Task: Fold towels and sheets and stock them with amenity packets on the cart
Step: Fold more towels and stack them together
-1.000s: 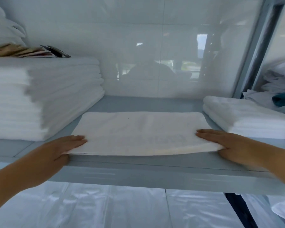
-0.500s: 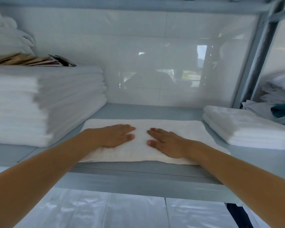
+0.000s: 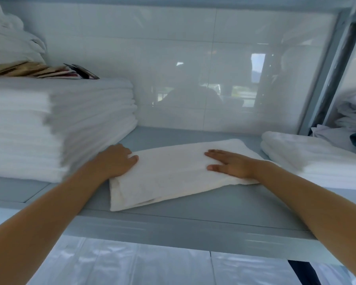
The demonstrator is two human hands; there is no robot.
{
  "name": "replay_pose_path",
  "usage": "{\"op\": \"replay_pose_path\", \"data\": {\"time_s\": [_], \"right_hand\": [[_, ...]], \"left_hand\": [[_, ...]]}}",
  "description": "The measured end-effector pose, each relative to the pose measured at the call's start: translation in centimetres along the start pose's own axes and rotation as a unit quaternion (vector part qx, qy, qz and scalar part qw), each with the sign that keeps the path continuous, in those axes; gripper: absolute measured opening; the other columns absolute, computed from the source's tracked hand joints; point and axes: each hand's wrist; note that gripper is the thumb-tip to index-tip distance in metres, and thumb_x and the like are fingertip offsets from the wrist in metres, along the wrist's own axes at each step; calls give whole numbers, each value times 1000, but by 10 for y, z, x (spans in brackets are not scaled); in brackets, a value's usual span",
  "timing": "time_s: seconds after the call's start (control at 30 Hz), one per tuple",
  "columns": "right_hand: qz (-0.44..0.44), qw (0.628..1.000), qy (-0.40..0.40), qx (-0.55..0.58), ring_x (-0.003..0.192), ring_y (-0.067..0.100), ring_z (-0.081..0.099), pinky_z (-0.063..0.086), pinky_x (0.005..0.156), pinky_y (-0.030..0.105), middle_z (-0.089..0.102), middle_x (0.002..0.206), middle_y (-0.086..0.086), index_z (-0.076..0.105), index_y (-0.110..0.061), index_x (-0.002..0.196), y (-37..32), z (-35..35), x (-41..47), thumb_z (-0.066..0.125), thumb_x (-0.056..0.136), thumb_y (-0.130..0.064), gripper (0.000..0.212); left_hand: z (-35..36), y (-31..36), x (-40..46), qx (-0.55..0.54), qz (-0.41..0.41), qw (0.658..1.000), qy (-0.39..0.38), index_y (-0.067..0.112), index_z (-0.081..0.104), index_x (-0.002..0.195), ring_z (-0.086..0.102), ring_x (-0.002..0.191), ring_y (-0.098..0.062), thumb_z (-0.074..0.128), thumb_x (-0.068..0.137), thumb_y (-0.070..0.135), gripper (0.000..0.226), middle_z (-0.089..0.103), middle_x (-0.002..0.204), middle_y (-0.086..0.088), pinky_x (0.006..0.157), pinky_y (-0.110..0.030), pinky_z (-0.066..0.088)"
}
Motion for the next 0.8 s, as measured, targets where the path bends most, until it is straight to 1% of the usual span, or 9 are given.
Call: {"op": "replay_pose_path", "data": {"time_s": [0.1, 0.17, 0.3, 0.4, 0.5, 0.57, 0.63, 0.7, 0.8], "right_hand": [[44, 999, 1, 24, 156, 11, 14, 6, 125, 30, 12, 170, -11, 15, -34, 163, 0, -7, 2, 50, 94, -69, 85], [60, 996, 60, 41, 155, 15, 19, 11, 123, 32, 16, 170, -8, 15, -32, 163, -8, -9, 1, 54, 96, -64, 84], [92, 985, 105, 104, 156, 18, 16, 11, 123, 39, 15, 170, -3, 22, -24, 162, -44, 13, 3, 33, 99, -70, 79], [123, 990, 72, 21, 156, 25, 13, 15, 124, 52, 13, 170, 3, 18, -18, 162, -56, 32, 9, 26, 95, -79, 91], [95, 994, 56, 5, 158, 21, 6, 10, 125, 51, 7, 171, 0, 11, -21, 163, -46, 31, 17, 24, 92, -82, 95], [59, 997, 39, 9, 158, 15, 2, 6, 126, 46, 4, 172, -5, 9, -26, 164, -37, 27, 22, 27, 90, -85, 96], [31, 999, 18, 38, 157, 9, 4, 3, 127, 39, 7, 170, -13, 11, -33, 164, -25, 18, 21, 37, 85, -87, 99], [28, 998, -7, 63, 156, 6, 9, 4, 127, 34, 12, 168, -19, 18, -41, 161, -10, 5, 16, 50, 76, -89, 103], [82, 995, -5, 47, 154, 12, 17, 11, 123, 34, 21, 167, -16, 32, -41, 157, 11, -12, 7, 61, 70, -87, 102]], "left_hand": [[-6, -2, -1, 13, -28, 998, 55, 16, 66, 120, 60, 113, -29, 45, 99, 54, 48, 63, 128, -9, 93, -38, 49], [-8, 0, -2, 16, -44, 995, 87, 16, 67, 115, 62, 108, -29, 48, 98, 51, 43, 65, 122, -9, 89, -38, 51], [-8, 16, -4, 8, 99, 986, 136, 25, 58, 139, 46, 134, -23, 55, 100, 44, 44, 51, 146, -1, 110, -38, 36], [-6, 34, -12, -112, 220, 969, -12, 33, 48, 150, 30, 148, -11, 49, 101, 52, 52, 35, 161, 11, 120, -24, 17], [-8, 39, -19, -103, 229, 959, -130, 44, 32, 156, 22, 146, 2, 35, 96, 65, 64, 25, 158, 26, 117, -18, 9], [-18, 41, -21, -91, 215, 966, -115, 46, 50, 144, 38, 127, 4, 35, 92, 70, 60, 43, 143, 27, 111, -16, 23], [-28, 47, -21, -178, 190, 963, -67, 40, 74, 102, 58, 86, 4, 42, 93, 68, 44, 68, 109, 20, 83, -17, 47], [-29, 48, -28, -301, 188, 934, -49, 31, 80, 78, 53, 48, -1, 52, 96, 60, 44, 76, 72, 4, 54, -13, 43], [-21, 38, -36, -314, 204, 927, 17, 33, 78, 76, 50, 43, -2, 59, 100, 45, 34, 71, 60, 1, 51, -12, 39]]}}
Point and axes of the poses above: each hand's wrist, its own x-axis towards the middle knuckle, its own z-axis out of the palm, y = z × x
